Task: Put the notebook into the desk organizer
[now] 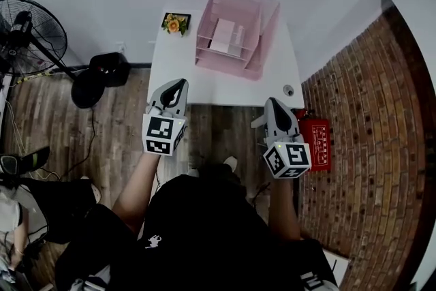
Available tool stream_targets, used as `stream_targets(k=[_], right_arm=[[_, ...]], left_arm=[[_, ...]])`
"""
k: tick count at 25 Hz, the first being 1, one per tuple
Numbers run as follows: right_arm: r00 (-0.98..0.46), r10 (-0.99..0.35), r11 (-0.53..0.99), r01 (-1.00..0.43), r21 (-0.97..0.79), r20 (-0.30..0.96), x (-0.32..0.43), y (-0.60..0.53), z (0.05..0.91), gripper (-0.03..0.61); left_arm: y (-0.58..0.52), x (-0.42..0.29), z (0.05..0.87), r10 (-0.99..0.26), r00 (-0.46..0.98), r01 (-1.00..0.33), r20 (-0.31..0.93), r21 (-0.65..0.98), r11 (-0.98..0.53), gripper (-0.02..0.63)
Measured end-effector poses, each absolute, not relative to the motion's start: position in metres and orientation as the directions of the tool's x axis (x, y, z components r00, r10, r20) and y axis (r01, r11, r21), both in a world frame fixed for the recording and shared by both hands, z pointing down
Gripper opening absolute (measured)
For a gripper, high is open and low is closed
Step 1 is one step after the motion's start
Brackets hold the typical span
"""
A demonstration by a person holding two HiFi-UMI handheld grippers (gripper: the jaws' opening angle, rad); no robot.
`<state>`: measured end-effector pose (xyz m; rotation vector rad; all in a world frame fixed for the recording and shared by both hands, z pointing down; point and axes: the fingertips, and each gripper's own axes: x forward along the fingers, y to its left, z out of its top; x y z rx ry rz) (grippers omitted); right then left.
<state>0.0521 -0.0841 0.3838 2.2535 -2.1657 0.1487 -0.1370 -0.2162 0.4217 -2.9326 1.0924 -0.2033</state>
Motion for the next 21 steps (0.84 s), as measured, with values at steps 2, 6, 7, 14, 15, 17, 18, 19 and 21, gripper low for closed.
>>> stream_targets(k=[2,6,7,14,15,17,18,19,21], right_arm=[[0.041,-0.996,-0.045,-0.997,-0.055,0.079,0.052,-0.084,0.383,0.002],[0.044,-0.996,-0.048,-0.997,-0.053,0.076,0.053,-0.085,0.381,0.002],[0.044,-0.996,-0.048,-0.997,-0.052,0.077,0.053,-0.086,0.381,0.002],[0.042,-0.996,-0.046,-0.998,-0.042,0.077,0.054,-0.090,0.381,0.002],[0.043,-0.996,-0.046,-0.998,-0.041,0.077,0.054,-0.091,0.381,0.002],[0.043,-0.996,-0.046,-0.998,-0.040,0.077,0.055,-0.093,0.380,0.002],[0.043,-0.996,-0.046,-0.998,-0.040,0.078,0.055,-0.094,0.380,0.002],[0.042,-0.996,-0.045,-0.998,-0.039,0.077,0.055,-0.095,0.380,0.002],[0.040,-0.996,-0.043,-0.998,-0.038,0.076,0.056,-0.097,0.380,0.002]], left_arm=[[-0.216,-0.136,0.422,-0.645,0.755,-0.645,0.123,-0.042,-0.763,0.003],[-0.216,-0.131,0.419,-0.630,0.768,-0.631,0.114,-0.039,-0.775,0.003],[-0.216,-0.131,0.419,-0.630,0.768,-0.629,0.115,-0.045,-0.776,0.003],[-0.219,-0.127,0.416,-0.633,0.766,-0.630,0.110,-0.071,-0.774,0.004],[-0.220,-0.127,0.416,-0.634,0.765,-0.631,0.109,-0.069,-0.773,0.003],[-0.222,-0.126,0.417,-0.635,0.764,-0.632,0.110,-0.066,-0.772,0.004],[-0.223,-0.126,0.417,-0.636,0.763,-0.633,0.111,-0.066,-0.771,0.003],[-0.225,-0.126,0.417,-0.638,0.762,-0.635,0.113,-0.067,-0.770,0.003],[-0.227,-0.125,0.417,-0.642,0.758,-0.639,0.116,-0.070,-0.766,0.003]])
